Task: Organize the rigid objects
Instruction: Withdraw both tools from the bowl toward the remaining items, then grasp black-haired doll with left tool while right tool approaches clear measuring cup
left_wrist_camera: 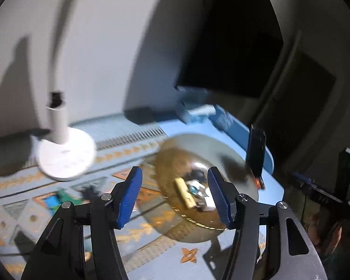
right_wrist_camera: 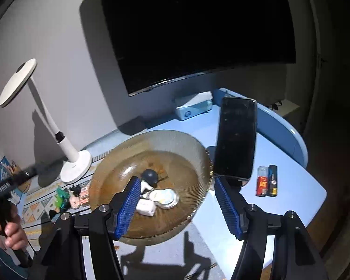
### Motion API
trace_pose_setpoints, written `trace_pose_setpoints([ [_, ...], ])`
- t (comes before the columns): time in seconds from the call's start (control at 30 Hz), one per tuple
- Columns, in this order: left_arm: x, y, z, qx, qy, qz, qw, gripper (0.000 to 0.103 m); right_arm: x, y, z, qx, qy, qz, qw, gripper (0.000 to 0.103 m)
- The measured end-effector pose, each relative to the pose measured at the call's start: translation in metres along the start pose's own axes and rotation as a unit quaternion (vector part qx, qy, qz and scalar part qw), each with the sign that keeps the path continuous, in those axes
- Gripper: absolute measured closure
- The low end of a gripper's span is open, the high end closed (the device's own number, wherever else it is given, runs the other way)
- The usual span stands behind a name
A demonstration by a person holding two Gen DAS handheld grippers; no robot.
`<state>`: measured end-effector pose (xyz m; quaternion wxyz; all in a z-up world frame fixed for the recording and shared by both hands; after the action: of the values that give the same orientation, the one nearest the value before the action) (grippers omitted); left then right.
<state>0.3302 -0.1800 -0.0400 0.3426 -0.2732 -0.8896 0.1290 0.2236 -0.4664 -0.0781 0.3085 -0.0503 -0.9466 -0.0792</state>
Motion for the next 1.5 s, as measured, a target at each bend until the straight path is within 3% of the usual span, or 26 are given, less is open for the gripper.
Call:
trace_pose_setpoints([
  [0.23, 0.099, 0.045, -0.02, 0.026, -0.092, -0.045, 0.9944, 0.047, -0.002, 0.045, 0.001, 0.022, 0.006, -0.044, 0.999, 0.039],
  [0.4, 0.179, 0.084, -0.023, 0.042, -0.162, -0.096, 0.9811, 0.047, -0.002, 0.082, -0.001, 0.042, 0.006, -0.076, 0.996, 0.039],
  [0.53, 0.211, 0.106, -0.015, 0.054, -0.186, -0.111, 0.9748, 0.047, -0.005, 0.112, 0.002, 0.059, 0.017, -0.102, 0.993, 0.039],
  [0.77, 0.18, 0.149, 0.02, 0.077, -0.121, -0.134, 0.9807, 0.047, -0.018, 0.183, 0.02, 0.115, 0.048, -0.14, 0.982, 0.039],
  [0.9, 0.139, 0.172, 0.05, 0.092, -0.05, -0.143, 0.9843, 0.047, -0.031, 0.213, 0.039, 0.144, 0.073, -0.154, 0.975, 0.039],
  [1.13, 0.064, 0.199, 0.096, 0.131, 0.058, -0.137, 0.9802, 0.047, -0.062, 0.242, 0.083, 0.172, 0.132, -0.168, 0.962, 0.039],
  [1.3, 0.04, 0.204, 0.107, 0.16, 0.081, -0.113, 0.9773, 0.047, -0.085, 0.254, 0.117, 0.184, 0.176, -0.173, 0.951, 0.039],
  [1.5, 0.018, 0.207, 0.109, 0.187, 0.094, -0.106, 0.9722, 0.049, -0.106, 0.261, 0.128, 0.181, 0.197, -0.18, 0.947, 0.039],
])
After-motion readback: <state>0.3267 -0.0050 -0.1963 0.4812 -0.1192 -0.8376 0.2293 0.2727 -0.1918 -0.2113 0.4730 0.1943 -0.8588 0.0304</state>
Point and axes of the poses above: each gripper's, at about its wrist camera, not at the fingertips, and x roughly against the way its jaws point, y to its left, z to its underside, the point moved 8 cm from there along -x, roughly the way its jaws point, and after that the axes turned 7 degrees about x, right-handed, at the moved point
